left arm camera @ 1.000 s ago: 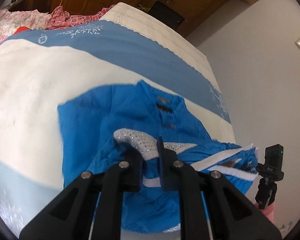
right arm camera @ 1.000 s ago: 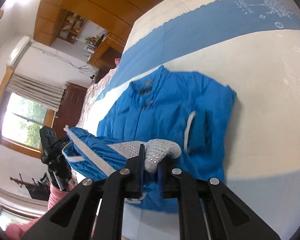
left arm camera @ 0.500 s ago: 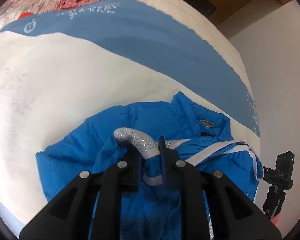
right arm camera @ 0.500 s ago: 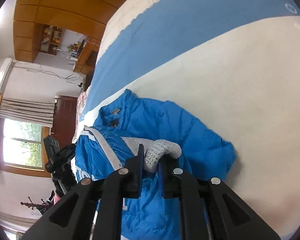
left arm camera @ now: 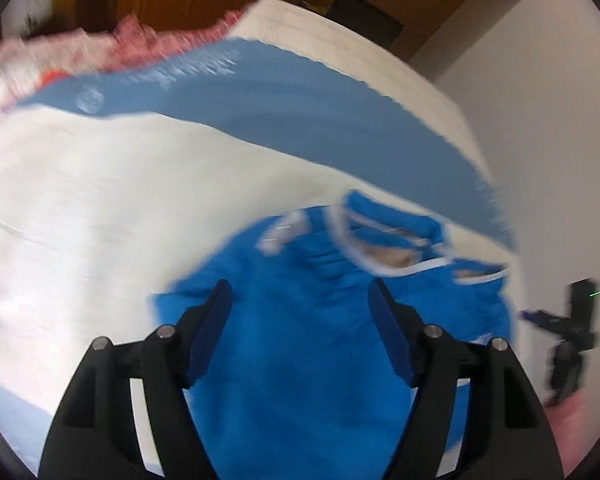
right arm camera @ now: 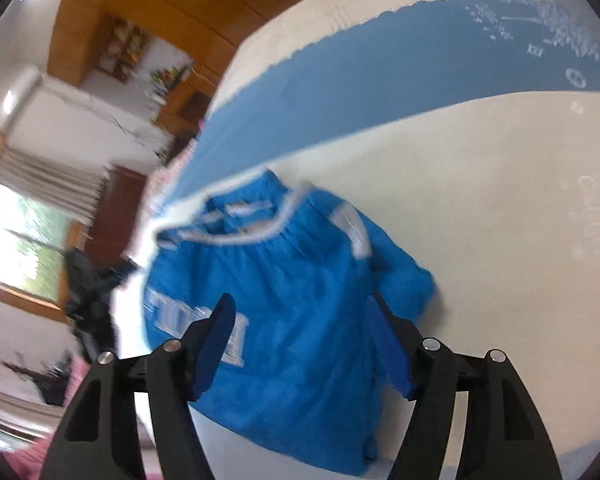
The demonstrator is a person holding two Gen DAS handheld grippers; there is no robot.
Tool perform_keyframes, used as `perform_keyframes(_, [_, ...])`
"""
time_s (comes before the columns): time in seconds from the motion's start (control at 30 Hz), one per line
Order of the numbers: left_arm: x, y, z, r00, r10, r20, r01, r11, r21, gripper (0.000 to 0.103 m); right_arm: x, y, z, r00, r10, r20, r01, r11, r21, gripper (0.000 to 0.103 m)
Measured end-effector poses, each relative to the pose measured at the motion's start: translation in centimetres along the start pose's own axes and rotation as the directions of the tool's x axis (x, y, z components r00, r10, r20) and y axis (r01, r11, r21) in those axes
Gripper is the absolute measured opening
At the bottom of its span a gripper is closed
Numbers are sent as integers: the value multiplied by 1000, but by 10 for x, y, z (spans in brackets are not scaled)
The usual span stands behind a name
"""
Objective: Fold large clothes
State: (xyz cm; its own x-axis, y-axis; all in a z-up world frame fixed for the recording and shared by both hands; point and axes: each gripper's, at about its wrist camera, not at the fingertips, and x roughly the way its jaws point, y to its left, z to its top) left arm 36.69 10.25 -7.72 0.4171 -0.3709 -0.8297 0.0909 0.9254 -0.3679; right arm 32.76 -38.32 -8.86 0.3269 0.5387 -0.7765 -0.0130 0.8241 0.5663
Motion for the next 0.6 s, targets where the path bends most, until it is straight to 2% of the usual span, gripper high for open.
perform_keyframes(0.1, [11,-2,-15,997,58,-48,-55,997,53,69,20,2,-8,998,-46,-42,46,999,-14,69])
perform_keyframes(0.17, [23,-7,-24,991,119,-63,-113,989,92,69,35,3,-9,993,-100,-60,98,995,-24,61])
perform_keyframes(0.2, [26,-9,-27,988,140,-62,-133,986,104,69,40,3,-10,992,-112,-64,110,994,-29,52])
perform_keyframes(0.23, [28,-10,-30,986,158,-58,-150,982,111,59,44,6,-11,989,-134,-60,132,990,-41,41])
perform_keyframes(0.27, [30,-13,-32,987,149,-54,-142,983,115,38,45,10,-11,986,-157,-50,155,986,-56,35])
perform_keyframes(0.33, [29,-15,-34,990,131,-49,-125,986,105,19,42,14,-11,986,-163,-28,161,985,-60,18])
perform_keyframes(0.37, [24,-19,-33,991,132,-22,-129,986,108,13,37,15,-10,988,-155,-17,154,987,-54,14])
perform_keyframes(0.43, [18,-26,-29,991,130,25,-132,986,105,9,24,18,-6,991,-135,21,135,990,-43,10])
perform_keyframes(0.53, [3,-31,-15,987,117,108,-126,988,85,8,10,20,2,985,-153,78,155,987,-30,10])
perform_keyframes(0.6, [4,-34,-4,985,119,125,-128,990,64,8,10,17,8,984,-150,93,150,989,5,10])
